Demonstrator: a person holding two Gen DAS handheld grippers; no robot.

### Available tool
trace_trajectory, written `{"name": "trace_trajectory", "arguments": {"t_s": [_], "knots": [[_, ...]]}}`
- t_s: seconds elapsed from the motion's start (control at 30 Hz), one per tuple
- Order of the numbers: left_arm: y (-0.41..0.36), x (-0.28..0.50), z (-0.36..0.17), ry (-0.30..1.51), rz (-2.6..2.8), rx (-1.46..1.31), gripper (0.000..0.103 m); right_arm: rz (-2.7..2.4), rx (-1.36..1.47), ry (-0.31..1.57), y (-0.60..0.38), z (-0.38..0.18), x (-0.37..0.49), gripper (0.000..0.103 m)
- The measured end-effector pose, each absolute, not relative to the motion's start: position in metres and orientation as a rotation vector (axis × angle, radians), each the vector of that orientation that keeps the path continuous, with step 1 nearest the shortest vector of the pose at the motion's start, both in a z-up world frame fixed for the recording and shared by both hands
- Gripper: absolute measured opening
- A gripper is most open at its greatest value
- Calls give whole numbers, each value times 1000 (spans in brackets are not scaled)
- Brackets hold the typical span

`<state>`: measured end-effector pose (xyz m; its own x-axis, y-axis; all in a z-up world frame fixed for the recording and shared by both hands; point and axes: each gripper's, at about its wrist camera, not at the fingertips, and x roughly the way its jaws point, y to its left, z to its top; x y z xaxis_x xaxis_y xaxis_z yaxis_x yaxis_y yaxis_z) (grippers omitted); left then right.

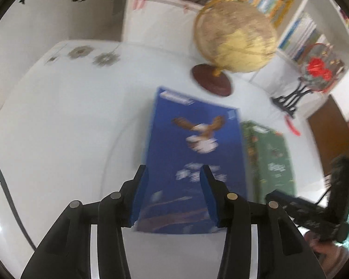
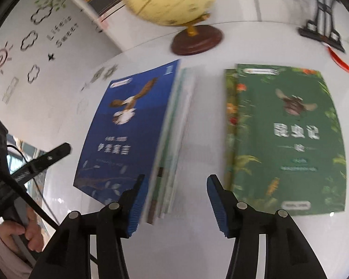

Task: Organize books

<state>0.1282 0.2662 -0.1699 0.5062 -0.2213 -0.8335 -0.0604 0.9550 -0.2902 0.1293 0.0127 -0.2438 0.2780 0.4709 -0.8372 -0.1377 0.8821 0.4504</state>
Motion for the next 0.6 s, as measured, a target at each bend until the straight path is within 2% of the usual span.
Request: {"name": "trace_trajectory", "arguments": {"t_s": [0.3, 0.6], "knots": [[167, 152, -165, 1058, -266, -301, 43, 305, 385, 1202, -73, -243, 122, 51], [74, 171, -192, 1171, -351, -220, 43, 227, 421, 1228, -146, -256, 125, 51]]}}
